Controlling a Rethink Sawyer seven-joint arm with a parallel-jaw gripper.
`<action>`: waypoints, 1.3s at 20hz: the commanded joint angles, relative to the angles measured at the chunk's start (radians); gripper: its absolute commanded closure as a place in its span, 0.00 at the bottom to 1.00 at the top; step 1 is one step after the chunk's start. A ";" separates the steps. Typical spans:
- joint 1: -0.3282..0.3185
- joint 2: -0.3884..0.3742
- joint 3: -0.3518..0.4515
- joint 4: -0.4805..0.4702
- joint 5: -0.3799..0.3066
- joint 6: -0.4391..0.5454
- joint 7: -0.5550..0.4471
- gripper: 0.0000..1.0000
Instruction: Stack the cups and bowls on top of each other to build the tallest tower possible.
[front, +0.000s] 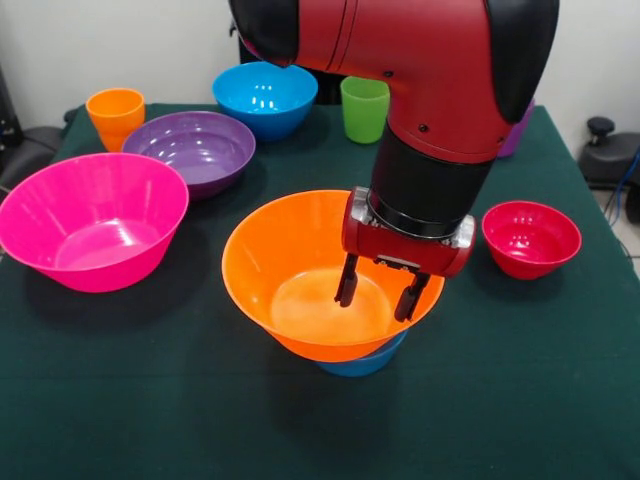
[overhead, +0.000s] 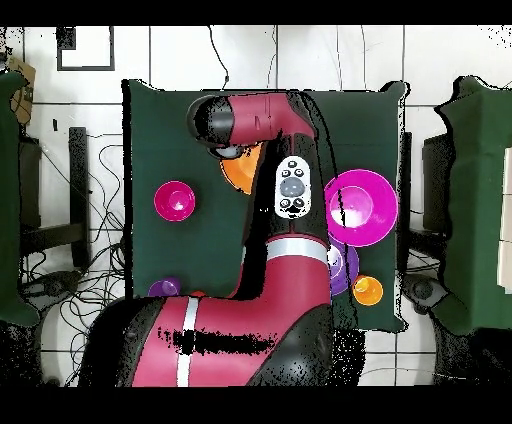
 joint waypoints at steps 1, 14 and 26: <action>-0.005 0.009 0.116 0.105 -0.065 -0.029 -0.240 0.00; 0.016 -0.007 0.119 0.141 -0.057 -0.035 -0.187 0.00; 0.034 0.000 0.120 0.127 -0.053 -0.026 -0.154 0.00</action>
